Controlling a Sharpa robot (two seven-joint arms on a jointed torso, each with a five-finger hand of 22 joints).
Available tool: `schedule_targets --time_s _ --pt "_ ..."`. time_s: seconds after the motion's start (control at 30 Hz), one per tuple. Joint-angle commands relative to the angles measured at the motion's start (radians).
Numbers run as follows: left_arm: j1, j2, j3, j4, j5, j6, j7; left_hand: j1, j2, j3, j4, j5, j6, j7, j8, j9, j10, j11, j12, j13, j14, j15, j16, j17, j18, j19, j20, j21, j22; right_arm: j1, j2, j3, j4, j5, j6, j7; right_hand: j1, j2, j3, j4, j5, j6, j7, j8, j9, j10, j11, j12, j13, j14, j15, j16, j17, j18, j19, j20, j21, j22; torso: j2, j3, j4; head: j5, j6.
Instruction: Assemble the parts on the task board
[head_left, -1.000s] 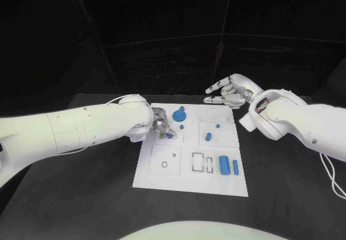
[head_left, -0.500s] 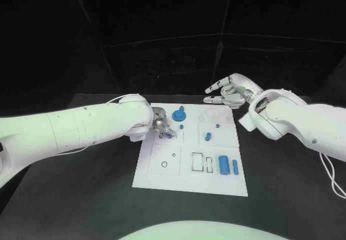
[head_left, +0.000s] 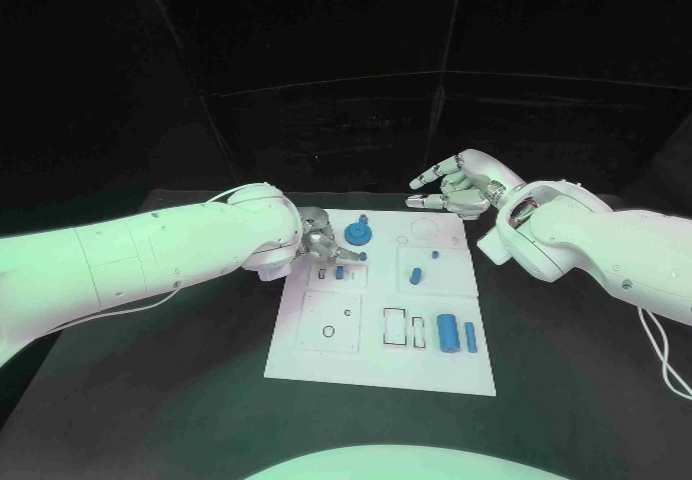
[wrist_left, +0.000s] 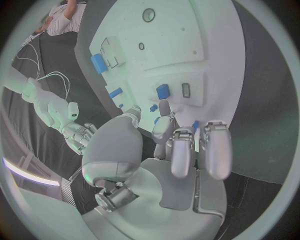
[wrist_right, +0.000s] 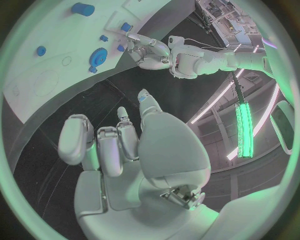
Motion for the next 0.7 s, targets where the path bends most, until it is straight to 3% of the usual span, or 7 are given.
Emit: schedule_targets --time_s 0.03,0.17,0.27,0.4,0.47,0.7 --pt "0.001 -0.015 0.019 0.01 0.025 -0.037 0.003 -0.002 0.0 -0.014 -0.002 -0.004 -0.003 -0.003 -0.007 0.002 0.0 -0.001 -0.004 -0.004 0.102 -0.008 0.003 0.263 -0.015 0.038 -0.008 0.001 0.085 0.002 0.001 0.001 -0.001 0.004 -0.007 0.012 0.0 0.01 -0.006 -0.002 0.004 -0.008 -0.002 0.005 -0.001 -0.002 -0.001 -0.004 0.048 0.073 -0.009 -0.007 0.13 0.01 -0.01 -0.001 -0.007 -0.001 0.0 0.0002 0.0014 -0.004 0.003" --pt "0.002 -0.036 0.05 0.013 0.03 -0.019 0.011 0.058 0.019 -0.021 -0.014 -0.002 -0.015 0.002 -0.012 0.002 -0.008 0.003 -0.011 -0.011 0.102 -0.004 0.003 0.263 -0.012 0.033 -0.006 -0.008 0.073 0.002 -0.001 0.001 -0.002 0.005 -0.006 0.012 0.0 0.01 -0.006 -0.002 0.004 -0.008 -0.002 0.005 -0.001 -0.002 -0.001 -0.004 0.048 0.073 -0.009 -0.007 0.13 0.01 -0.01 -0.001 -0.007 -0.001 0.0 -0.0005 0.002 -0.007 0.004" --pt "0.01 -0.046 0.067 -0.004 0.053 -0.016 0.029 0.133 0.034 -0.031 -0.025 0.0 -0.068 0.025 -0.05 -0.017 -0.053 0.023 -0.063 -0.07 0.102 0.01 0.003 0.263 -0.006 0.019 0.006 -0.033 0.04 0.002 -0.001 0.001 -0.003 0.006 -0.006 0.011 0.0 0.01 -0.006 -0.002 0.004 -0.008 -0.002 0.005 -0.001 -0.002 -0.001 -0.004 0.048 0.073 -0.009 -0.007 0.13 0.01 -0.01 -0.001 -0.007 -0.001 0.0 0.0005 0.0015 -0.008 0.005" --pt "0.021 -0.036 0.076 -0.059 0.07 -0.004 0.045 0.178 0.04 -0.047 -0.028 0.0 -0.1 0.047 -0.087 -0.044 -0.088 0.043 -0.1 -0.113 0.102 0.028 0.003 0.263 -0.003 0.014 0.022 -0.042 0.029 0.002 -0.001 0.001 -0.005 0.006 -0.006 0.011 0.0 0.01 -0.006 -0.002 0.004 -0.008 -0.002 0.005 -0.001 -0.002 -0.001 -0.004 0.048 0.073 -0.009 -0.007 0.13 0.01 -0.01 -0.001 -0.007 -0.001 0.0 0.0006 0.0006 -0.004 0.006" --pt "0.024 -0.023 0.078 -0.097 0.072 0.013 0.051 0.187 0.042 -0.052 -0.026 0.0 -0.1 0.05 -0.092 -0.051 -0.093 0.046 -0.103 -0.118 0.102 0.031 0.003 0.263 -0.003 0.014 0.025 -0.043 0.029 0.002 0.0 0.001 -0.006 0.007 -0.006 0.011 0.0 0.01 -0.006 -0.002 0.004 -0.008 -0.002 0.005 -0.001 -0.002 -0.001 -0.004 0.048 0.073 -0.009 -0.007 0.13 0.01 -0.01 -0.001 -0.007 -0.001 0.0 0.0009 -0.0003 -0.003 0.006" --pt "0.028 0.031 0.081 -0.21 0.045 0.082 0.062 0.198 0.048 -0.061 -0.022 0.0 -0.098 0.053 -0.099 -0.06 -0.097 0.049 -0.105 -0.121 0.102 0.034 0.003 0.263 0.0 0.01 0.03 -0.05 0.019 0.002 0.005 0.001 -0.007 0.007 -0.006 0.01 0.002 0.013 -0.006 -0.001 0.006 -0.009 -0.002 0.006 -0.001 -0.002 -0.001 -0.004 0.048 0.073 -0.009 -0.007 0.13 0.01 -0.009 -0.001 -0.007 -0.001 0.005 -0.0029 -0.004 -0.003 0.008"
